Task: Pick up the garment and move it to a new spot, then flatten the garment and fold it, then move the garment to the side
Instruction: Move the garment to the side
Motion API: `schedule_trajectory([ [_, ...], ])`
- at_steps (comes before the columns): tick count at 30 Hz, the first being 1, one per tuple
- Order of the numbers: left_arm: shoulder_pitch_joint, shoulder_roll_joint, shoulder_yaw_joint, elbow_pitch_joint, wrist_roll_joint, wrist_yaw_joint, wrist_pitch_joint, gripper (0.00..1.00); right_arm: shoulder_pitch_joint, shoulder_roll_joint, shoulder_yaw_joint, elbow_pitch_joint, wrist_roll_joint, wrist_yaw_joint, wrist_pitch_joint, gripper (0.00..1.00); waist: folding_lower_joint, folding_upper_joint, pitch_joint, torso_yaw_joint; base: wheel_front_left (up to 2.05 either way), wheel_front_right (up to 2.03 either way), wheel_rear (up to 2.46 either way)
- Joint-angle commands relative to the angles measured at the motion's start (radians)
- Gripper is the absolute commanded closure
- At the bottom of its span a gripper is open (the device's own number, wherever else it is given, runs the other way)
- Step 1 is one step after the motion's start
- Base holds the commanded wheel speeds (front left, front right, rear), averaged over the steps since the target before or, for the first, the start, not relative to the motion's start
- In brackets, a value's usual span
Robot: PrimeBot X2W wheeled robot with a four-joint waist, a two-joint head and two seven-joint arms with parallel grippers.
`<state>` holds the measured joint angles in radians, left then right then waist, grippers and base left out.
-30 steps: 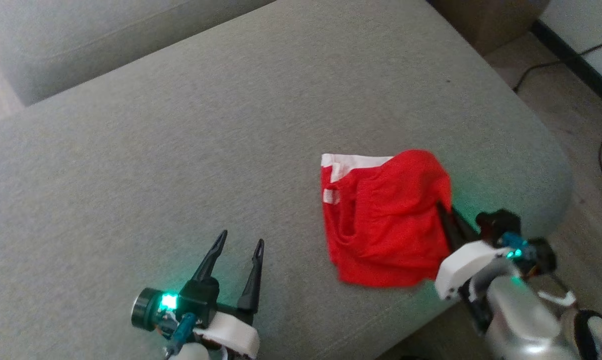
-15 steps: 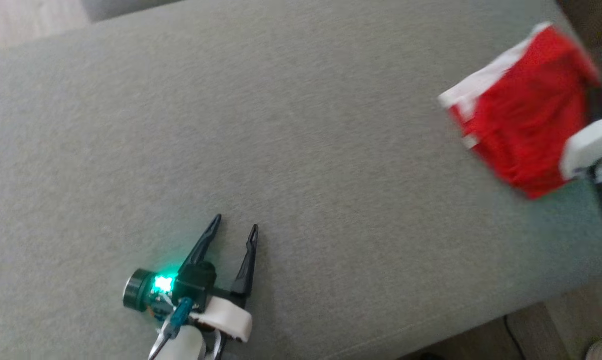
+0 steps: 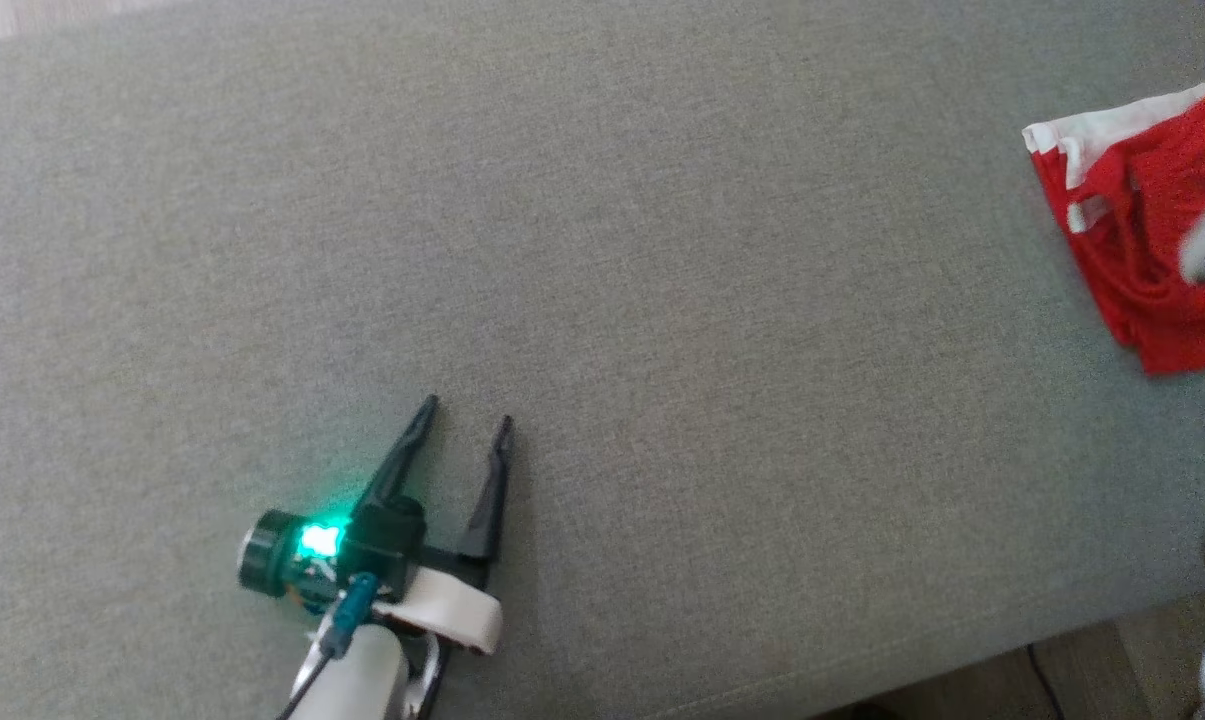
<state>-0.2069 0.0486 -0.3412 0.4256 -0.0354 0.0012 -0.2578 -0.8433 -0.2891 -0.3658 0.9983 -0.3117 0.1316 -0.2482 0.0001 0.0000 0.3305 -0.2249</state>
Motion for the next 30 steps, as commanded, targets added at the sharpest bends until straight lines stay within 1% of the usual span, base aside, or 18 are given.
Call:
schedule_trajectory([
  [1,-0.028,0.017,0.061,-0.012,0.000,0.016,-0.004,0.00,-0.015,0.029,0.039,-0.100,0.029,-0.001,-0.013,0.00,-0.0001,0.0000,-0.010,-0.001,0.00,0.00,0.00],
  [4,-0.028,0.022,0.084,-0.028,-0.001,0.033,-0.004,0.00,0.050,0.099,0.121,-0.242,0.107,-0.001,-0.013,0.00,-0.0001,0.0000,-0.026,0.005,0.00,0.00,0.00],
  [7,-0.022,0.033,0.119,-0.044,-0.008,0.048,-0.004,0.00,0.138,0.143,0.212,-0.361,0.190,-0.001,-0.013,0.00,-0.0001,0.0000,-0.047,0.020,0.00,0.00,0.00],
  [10,-0.006,0.038,0.161,-0.060,-0.019,0.067,-0.004,0.00,0.238,0.178,0.275,-0.454,0.258,-0.001,-0.013,0.00,-0.0001,0.0000,-0.074,0.040,0.00,0.00,0.00],
  [12,0.006,0.039,0.188,-0.068,-0.026,0.076,-0.004,0.00,0.307,0.198,0.308,-0.491,0.293,-0.001,-0.013,0.00,-0.0001,0.0000,-0.091,0.057,0.00,0.00,0.00],
  [15,0.031,0.035,0.219,-0.076,-0.033,0.088,-0.004,0.00,0.398,0.220,0.342,-0.513,0.332,-0.001,-0.013,0.00,-0.0001,0.0000,-0.116,0.084,0.00,0.00,0.00],
  [20,0.075,0.024,0.255,-0.075,-0.043,0.089,-0.004,0.00,0.522,0.235,0.408,-0.505,0.346,-0.001,-0.013,0.00,-0.0001,0.0000,-0.159,0.128,0.00,0.00,0.00],
  [23,0.099,0.018,0.277,-0.074,-0.049,0.090,-0.004,0.00,0.571,0.238,0.433,-0.503,0.349,-0.001,-0.013,0.00,-0.0001,0.0000,-0.184,0.148,0.00,0.00,0.00],
  [30,0.162,0.008,0.301,-0.073,-0.050,0.079,-0.004,0.00,0.640,0.239,0.485,-0.511,0.407,-0.001,-0.013,0.00,-0.0001,0.0000,-0.249,0.170,0.00,0.00,0.00],
])
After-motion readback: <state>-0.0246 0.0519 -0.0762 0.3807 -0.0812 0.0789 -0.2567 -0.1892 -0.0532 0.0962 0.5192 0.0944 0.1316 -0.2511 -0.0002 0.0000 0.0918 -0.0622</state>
